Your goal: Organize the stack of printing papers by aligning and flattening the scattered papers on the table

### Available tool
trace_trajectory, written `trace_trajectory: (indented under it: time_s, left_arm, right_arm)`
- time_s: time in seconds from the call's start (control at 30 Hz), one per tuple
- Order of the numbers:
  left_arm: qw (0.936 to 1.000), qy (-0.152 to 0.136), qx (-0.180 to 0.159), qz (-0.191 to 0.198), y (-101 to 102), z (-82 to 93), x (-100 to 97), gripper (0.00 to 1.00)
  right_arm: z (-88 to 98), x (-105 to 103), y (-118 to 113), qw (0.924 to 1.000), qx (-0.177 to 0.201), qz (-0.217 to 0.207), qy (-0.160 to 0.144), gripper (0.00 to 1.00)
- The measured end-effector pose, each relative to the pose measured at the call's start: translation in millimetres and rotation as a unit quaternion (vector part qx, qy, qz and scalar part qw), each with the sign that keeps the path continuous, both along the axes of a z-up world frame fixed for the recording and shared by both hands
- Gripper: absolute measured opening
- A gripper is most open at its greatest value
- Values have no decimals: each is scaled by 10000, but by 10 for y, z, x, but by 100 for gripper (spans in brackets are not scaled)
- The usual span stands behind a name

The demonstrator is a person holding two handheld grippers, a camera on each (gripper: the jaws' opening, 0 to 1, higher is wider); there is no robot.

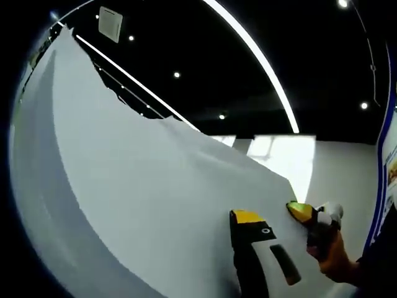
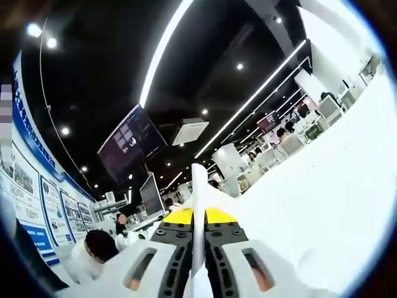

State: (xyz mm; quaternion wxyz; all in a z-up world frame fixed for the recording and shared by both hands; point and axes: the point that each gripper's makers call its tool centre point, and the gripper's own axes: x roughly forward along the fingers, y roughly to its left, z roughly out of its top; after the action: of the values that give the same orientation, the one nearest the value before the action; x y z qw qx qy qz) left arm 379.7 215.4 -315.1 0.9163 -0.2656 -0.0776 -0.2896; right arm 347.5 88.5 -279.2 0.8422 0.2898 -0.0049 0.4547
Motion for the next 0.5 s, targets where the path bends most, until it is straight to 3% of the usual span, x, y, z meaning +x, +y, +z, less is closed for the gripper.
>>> trace_trajectory:
  time_s: [0.5]
  left_arm:
    - [10000, -39, -40, 19, 5, 8, -7, 25]
  right_arm:
    - [-119, -71, 102, 9997, -65, 143, 162, 1]
